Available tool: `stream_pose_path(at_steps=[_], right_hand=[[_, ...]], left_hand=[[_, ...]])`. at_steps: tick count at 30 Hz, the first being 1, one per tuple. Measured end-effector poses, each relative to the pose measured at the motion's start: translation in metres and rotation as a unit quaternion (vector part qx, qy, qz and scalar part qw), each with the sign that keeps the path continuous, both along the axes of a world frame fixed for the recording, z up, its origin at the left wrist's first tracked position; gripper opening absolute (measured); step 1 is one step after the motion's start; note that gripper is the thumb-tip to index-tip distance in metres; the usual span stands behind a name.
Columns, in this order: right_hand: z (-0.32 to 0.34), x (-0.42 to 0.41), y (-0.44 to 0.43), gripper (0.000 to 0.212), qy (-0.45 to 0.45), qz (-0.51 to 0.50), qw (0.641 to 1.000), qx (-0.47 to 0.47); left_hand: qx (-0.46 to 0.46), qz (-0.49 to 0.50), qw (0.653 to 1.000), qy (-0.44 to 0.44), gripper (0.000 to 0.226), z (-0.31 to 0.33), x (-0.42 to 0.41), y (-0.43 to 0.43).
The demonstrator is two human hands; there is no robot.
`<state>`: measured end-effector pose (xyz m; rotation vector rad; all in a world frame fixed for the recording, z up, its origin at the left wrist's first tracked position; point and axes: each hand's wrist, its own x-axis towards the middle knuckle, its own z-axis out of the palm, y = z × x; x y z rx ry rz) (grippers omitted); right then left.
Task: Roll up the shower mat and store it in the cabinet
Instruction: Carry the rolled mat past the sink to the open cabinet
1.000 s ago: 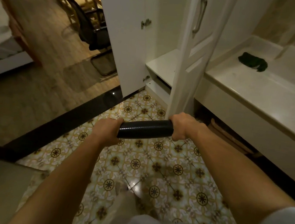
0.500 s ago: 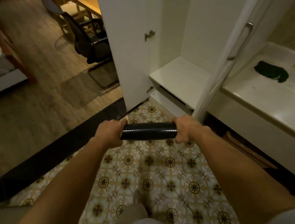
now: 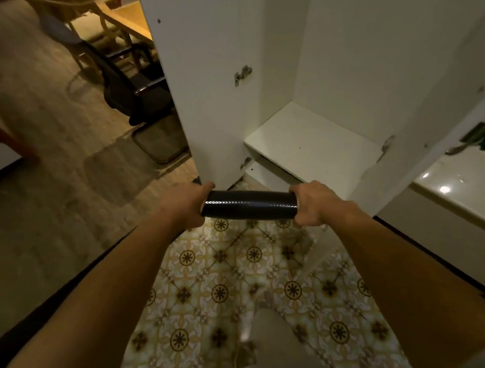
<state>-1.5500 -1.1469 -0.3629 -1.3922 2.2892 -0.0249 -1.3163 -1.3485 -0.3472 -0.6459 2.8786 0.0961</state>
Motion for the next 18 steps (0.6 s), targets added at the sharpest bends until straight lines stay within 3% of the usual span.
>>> stream_pose_path(at_steps=[7,18], right_hand=[[-0.013,-0.066,-0.05,0.05,-0.038,-0.04,0.998,-0.001],[-0.031,-0.156,-0.109,0.04,-0.088,-0.096,0.99,-0.053]], left_hand=[[0.038,-0.013,0.999,0.005,0.045,-0.011,-0.078,-0.064],[0.047,-0.087,0.994,-0.048,0.051,-0.012,-0.213,-0.168]])
